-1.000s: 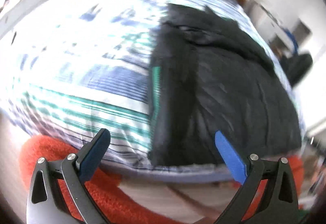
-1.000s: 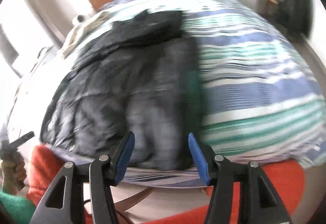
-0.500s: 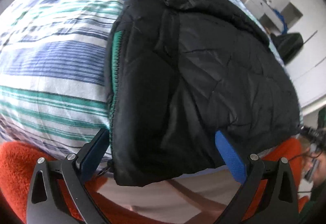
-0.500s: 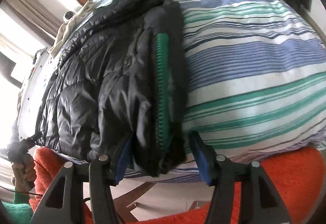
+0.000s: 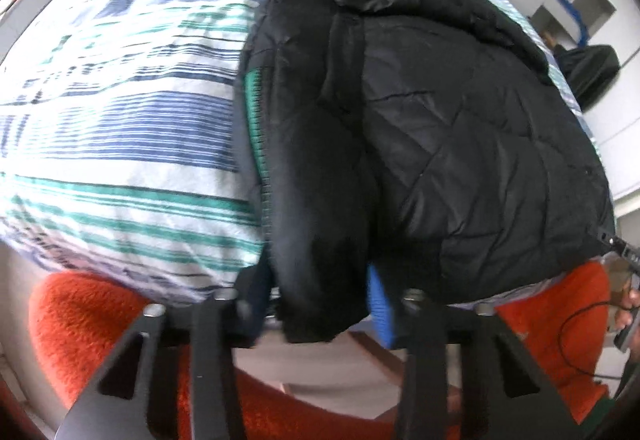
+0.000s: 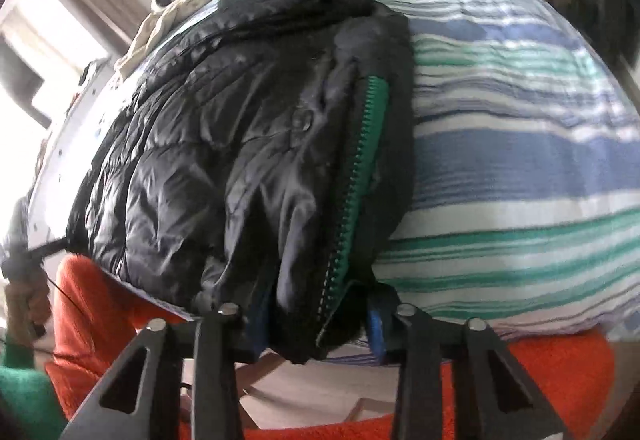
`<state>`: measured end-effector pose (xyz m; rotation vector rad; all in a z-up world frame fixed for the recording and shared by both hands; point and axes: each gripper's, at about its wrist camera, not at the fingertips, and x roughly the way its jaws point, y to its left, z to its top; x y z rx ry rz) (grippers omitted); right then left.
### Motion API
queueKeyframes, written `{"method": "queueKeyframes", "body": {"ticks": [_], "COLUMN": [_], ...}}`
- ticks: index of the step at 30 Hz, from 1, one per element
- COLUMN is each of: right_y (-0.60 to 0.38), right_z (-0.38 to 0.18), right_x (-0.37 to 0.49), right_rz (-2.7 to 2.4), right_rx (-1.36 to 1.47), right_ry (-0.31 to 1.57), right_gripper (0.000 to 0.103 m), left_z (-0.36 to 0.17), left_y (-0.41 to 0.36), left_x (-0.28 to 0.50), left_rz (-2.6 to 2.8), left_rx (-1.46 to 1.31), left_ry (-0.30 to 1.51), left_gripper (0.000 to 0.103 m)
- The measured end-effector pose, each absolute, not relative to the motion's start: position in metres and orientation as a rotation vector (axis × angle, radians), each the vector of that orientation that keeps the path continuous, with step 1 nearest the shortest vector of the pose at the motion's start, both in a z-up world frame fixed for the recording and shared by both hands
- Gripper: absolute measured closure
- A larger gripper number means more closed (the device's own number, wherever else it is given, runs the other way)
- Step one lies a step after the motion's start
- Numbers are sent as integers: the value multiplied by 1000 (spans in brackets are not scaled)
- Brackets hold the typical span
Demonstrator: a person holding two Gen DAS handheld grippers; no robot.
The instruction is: Fold large clothes
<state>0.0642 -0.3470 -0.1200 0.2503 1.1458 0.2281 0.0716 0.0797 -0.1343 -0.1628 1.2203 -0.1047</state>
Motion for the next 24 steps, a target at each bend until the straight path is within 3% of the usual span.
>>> {"method": "queueKeyframes", "body": {"ticks": [3, 7, 15, 24], "right_y": [-347, -351, -358, -366], "right_z": [-112, -102, -84, -64], "right_x": [65, 67, 55, -26], "right_rz": [252, 289, 316, 388], "right_rx": [251, 282, 287, 420], "right_ry": [1130, 1110, 1115, 1201], "right_gripper": [75, 77, 83, 83], "left_z": [-126, -118, -90, -78], "left_y": [85, 92, 102, 118], "left_x": [72, 67, 40, -43], "left_rz": [-99, -99, -166, -234], "left_rx": [-200, -248, -287, -210], "left_ry": [1217, 1197, 1157, 1287], "left_gripper": [82, 86, 88, 88]}}
